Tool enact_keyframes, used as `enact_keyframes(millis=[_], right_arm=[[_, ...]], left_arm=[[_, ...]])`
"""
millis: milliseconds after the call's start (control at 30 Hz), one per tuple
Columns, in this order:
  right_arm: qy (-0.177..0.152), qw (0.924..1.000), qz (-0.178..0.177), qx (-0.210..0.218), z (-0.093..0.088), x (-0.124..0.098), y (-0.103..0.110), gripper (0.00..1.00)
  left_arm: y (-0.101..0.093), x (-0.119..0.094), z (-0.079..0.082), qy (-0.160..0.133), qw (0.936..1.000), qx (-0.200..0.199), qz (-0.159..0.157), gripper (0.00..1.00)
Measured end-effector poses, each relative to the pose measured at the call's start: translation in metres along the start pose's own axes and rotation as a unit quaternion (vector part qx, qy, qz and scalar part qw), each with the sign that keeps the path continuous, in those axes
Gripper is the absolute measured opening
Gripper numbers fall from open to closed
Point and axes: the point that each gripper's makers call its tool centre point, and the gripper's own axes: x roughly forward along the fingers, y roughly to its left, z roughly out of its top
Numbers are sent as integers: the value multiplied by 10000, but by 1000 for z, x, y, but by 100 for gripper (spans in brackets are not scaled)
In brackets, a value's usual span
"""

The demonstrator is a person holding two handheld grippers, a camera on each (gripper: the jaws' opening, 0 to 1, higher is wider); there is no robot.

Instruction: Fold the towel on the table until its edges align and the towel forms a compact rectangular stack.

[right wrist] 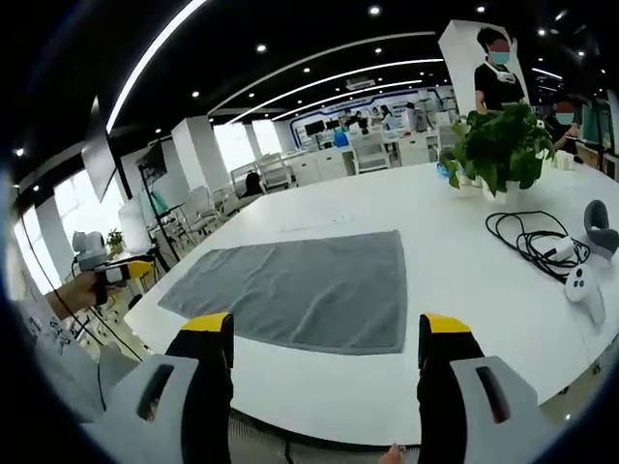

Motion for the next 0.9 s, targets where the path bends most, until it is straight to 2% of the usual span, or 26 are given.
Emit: enact_keyframes(millis=[233,467,600,900], right_arm=[[52,10000,45,71,-1,3,3,78],[113,9998,135,16,-3,2,7,79],[124,9997,232,20,-4,3,11,79],[228,9993,289,-40,-6,11,11,78]], left_arm=[[6,-6,-1,38,10000,-22,74,97],[2,-8,-7,64,9999,-122,96,97],[-5,-12,-5,40,9999,-77,75,97],[-2,-15,-4,6,9999,-63,132,97]])
